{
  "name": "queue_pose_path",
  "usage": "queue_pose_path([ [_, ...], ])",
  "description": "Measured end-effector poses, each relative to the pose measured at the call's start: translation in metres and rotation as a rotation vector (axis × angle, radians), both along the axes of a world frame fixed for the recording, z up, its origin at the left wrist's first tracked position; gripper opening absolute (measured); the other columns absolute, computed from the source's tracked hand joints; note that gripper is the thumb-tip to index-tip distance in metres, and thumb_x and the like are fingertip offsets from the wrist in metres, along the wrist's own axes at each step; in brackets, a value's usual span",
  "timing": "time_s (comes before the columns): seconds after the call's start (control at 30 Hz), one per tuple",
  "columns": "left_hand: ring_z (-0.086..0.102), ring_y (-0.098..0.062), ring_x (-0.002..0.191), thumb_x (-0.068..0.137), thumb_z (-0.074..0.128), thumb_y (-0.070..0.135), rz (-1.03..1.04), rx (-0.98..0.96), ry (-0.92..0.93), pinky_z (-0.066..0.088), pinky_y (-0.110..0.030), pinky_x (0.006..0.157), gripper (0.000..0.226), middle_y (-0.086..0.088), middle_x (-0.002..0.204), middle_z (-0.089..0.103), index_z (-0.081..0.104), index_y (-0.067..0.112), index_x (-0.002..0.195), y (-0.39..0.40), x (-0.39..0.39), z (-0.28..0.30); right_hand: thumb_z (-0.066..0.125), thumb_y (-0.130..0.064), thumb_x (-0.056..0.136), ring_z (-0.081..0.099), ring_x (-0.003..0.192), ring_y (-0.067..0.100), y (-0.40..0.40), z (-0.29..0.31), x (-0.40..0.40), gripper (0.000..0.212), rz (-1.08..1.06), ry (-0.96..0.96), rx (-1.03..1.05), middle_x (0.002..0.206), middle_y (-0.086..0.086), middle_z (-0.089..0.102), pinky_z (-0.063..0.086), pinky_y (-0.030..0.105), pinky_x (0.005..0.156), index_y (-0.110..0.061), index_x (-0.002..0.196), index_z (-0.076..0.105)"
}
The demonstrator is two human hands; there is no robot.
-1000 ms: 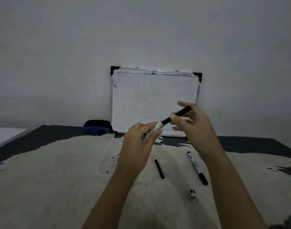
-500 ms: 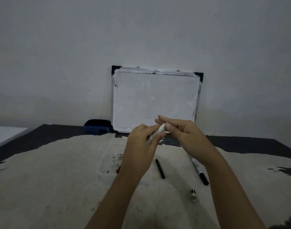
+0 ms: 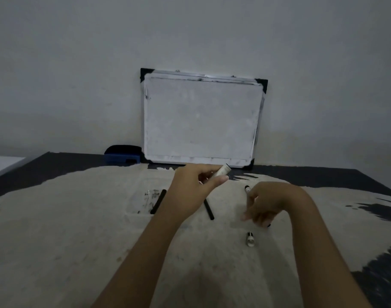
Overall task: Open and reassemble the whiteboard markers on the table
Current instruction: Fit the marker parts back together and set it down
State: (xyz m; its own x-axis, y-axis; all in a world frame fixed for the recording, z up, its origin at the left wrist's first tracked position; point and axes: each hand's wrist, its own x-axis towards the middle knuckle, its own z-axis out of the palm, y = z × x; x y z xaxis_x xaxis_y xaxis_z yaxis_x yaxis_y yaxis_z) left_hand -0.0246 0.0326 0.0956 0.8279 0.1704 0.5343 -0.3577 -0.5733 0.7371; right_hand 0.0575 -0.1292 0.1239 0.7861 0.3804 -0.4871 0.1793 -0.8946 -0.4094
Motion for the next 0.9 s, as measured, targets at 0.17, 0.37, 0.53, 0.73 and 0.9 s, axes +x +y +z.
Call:
queue_pose_path([
  [0.17, 0.056, 0.005, 0.072, 0.079, 0.066, 0.034, 0.020, 0.058, 0.019, 0.042, -0.006, 0.066, 0.023, 0.026, 0.075, 0.064, 0.069, 0.032, 0.102, -0.001, 0.000, -0.001, 0.082, -0.023, 0.067, 0.071, 0.086, 0.029, 0.010, -0.027, 0.007, 0.034, -0.033, 0.139, -0.206, 0.077, 0.013, 0.070, 0.053, 0.044, 0.091, 0.001, 0.077, 0.060],
  [0.37, 0.059, -0.001, 0.079, 0.080, 0.065, 0.034, 0.080, 0.091, -0.009, 0.044, -0.014, 0.070, 0.024, 0.016, 0.086, 0.068, 0.068, 0.033, 0.104, 0.003, 0.001, -0.004, 0.073, -0.006, 0.074, 0.072, 0.076, 0.026, 0.006, -0.019, 0.006, 0.028, 0.015, -0.024, 0.045, 0.086, 0.013, 0.073, 0.058, 0.038, 0.080, -0.001, 0.099, 0.062],
  [0.53, 0.052, -0.005, 0.073, 0.081, 0.064, 0.033, 0.129, 0.125, -0.044, 0.040, -0.015, 0.066, 0.029, 0.001, 0.081, 0.061, 0.066, 0.029, 0.109, 0.009, 0.000, 0.001, 0.072, -0.002, 0.074, 0.072, 0.065, 0.024, 0.004, 0.012, -0.007, 0.028, -0.033, -0.127, 0.959, 0.079, 0.019, 0.073, 0.056, 0.025, 0.052, -0.001, 0.096, 0.056],
  [0.73, 0.049, -0.006, 0.071, 0.081, 0.063, 0.033, 0.151, 0.140, -0.040, 0.035, -0.011, 0.062, 0.029, 0.000, 0.080, 0.058, 0.064, 0.032, 0.110, 0.014, -0.002, 0.005, 0.075, -0.017, 0.070, 0.070, 0.072, 0.021, 0.011, 0.018, -0.011, 0.020, 0.024, -0.160, 1.129, 0.083, 0.013, 0.075, 0.053, 0.024, 0.061, -0.011, 0.087, 0.067],
  [0.9, 0.051, -0.014, 0.075, 0.082, 0.063, 0.032, 0.144, 0.144, -0.028, 0.037, -0.022, 0.064, 0.029, -0.006, 0.084, 0.059, 0.064, 0.034, 0.110, 0.013, -0.004, 0.006, 0.063, -0.017, 0.085, 0.060, 0.063, 0.000, 0.010, 0.013, -0.008, 0.014, 0.045, -0.284, 0.994, 0.083, 0.004, 0.073, 0.048, 0.011, 0.058, -0.017, 0.092, 0.075],
])
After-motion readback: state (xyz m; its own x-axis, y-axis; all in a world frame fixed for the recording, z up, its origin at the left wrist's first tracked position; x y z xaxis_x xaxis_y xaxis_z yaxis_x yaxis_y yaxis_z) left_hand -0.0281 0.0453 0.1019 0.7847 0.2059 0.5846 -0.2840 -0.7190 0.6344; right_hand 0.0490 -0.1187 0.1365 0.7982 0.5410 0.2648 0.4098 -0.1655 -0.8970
